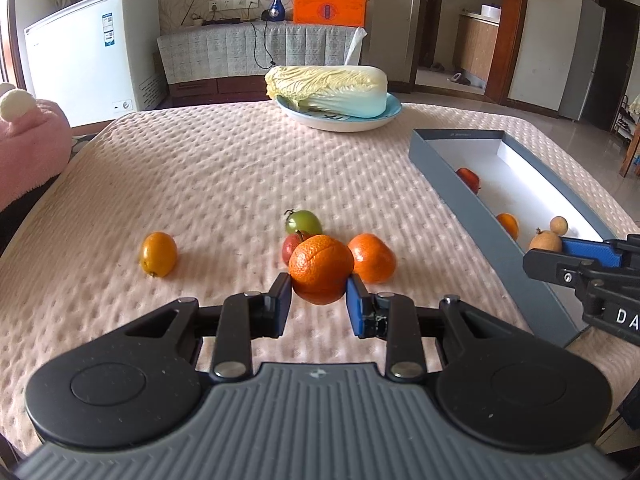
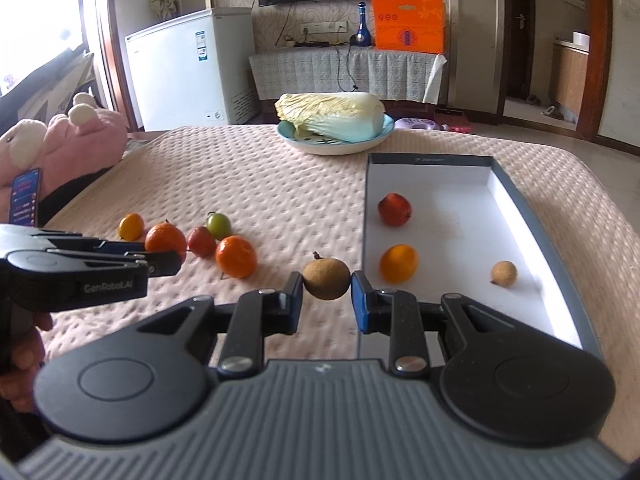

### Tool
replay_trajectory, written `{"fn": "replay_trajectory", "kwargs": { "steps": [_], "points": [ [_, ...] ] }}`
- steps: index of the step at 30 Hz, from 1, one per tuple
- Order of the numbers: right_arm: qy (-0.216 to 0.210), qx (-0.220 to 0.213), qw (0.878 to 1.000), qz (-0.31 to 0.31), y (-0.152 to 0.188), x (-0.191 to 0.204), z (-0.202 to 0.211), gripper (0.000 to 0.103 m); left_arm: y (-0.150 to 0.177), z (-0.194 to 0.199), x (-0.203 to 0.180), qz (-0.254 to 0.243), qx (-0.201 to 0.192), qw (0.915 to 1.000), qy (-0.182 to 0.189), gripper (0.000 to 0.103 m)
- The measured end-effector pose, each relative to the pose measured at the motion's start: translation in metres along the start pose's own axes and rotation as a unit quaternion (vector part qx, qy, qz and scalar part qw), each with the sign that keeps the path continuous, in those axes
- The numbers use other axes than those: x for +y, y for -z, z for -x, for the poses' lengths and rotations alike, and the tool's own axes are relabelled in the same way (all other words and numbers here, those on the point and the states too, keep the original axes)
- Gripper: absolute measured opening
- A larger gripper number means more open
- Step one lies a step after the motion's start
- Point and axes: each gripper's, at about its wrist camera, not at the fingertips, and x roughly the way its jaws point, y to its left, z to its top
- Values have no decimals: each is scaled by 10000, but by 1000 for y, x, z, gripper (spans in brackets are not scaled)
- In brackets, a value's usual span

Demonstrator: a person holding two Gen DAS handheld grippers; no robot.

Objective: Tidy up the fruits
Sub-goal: 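Carry the orange into the grey box and open the left gripper while the right carries the brown fruit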

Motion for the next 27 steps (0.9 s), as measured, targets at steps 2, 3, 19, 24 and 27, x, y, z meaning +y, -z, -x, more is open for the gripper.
{"fn": "replay_trajectory", "kwargs": {
  "steps": [2, 3, 19, 24, 27],
  "points": [
    [30, -20, 10000, -20, 0, -3, 2, 29, 0, 0, -4, -44, -21, 10000, -8, 34],
    [40, -28, 10000, -31, 1, -5, 3, 29, 0, -1, -5, -51, -8, 10000, 0, 34],
    [297, -50, 9993, -233, 3, -37, 15, 29, -14, -6, -50, -239, -141, 9987, 428, 34],
    [365, -12, 9989, -282, 5, -46, 15, 29, -20, -10, -66, -378, -202, 9976, 535, 34],
    [408, 17, 9986, -324, 6, -50, 15, 29, -22, -13, -75, -441, -220, 9968, 625, 34]
  ]
}}
